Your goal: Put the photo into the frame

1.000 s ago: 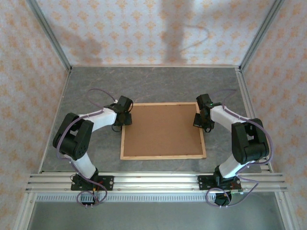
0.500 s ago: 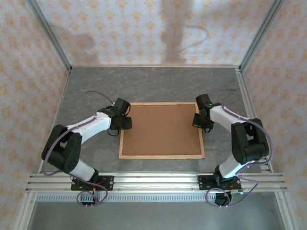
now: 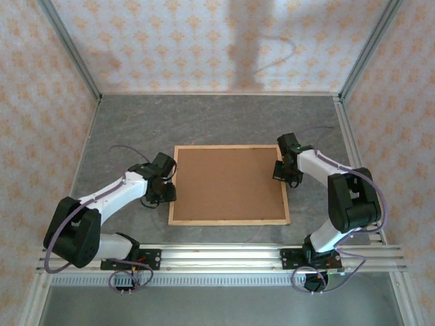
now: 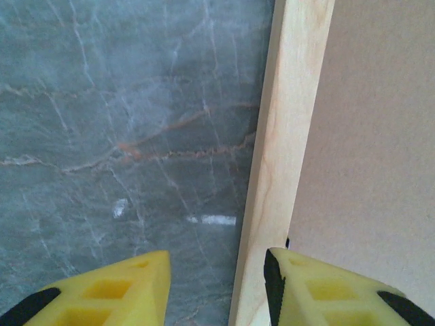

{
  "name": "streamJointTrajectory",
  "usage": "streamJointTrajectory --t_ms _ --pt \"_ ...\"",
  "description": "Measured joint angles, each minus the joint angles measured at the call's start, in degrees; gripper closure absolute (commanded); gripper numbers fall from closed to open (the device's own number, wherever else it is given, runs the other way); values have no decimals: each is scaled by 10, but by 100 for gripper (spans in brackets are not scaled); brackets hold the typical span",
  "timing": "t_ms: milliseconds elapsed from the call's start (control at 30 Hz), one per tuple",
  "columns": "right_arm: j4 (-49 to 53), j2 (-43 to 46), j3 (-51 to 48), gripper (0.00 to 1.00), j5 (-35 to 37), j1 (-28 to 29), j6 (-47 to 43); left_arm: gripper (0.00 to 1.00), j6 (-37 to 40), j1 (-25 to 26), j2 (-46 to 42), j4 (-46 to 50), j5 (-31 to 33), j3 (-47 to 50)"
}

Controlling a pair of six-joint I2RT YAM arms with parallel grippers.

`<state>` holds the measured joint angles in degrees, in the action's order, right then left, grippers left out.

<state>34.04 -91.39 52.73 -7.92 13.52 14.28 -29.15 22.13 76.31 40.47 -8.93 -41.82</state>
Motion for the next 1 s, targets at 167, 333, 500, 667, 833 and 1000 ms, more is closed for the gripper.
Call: streamJointTrajectory --t_ms 167,333,500,667,833,1000 --pt "2 -1 1 98 0 0 0 60 1 1 11 1 -8 0" --pt "2 -1 2 98 0 0 0 61 3 1 32 -3 -8 -1" --pt "2 -1 2 98 0 0 0 62 5 3 38 -12 -12 -1" --pt "2 -1 2 99 -1 0 0 60 5 5 45 -21 -17 -1" --pt "2 -2 2 99 -2 0 0 57 7 17 60 -24 -11 -7" --pt "2 -2 2 99 -2 0 0 54 12 29 79 -19 4 -18"
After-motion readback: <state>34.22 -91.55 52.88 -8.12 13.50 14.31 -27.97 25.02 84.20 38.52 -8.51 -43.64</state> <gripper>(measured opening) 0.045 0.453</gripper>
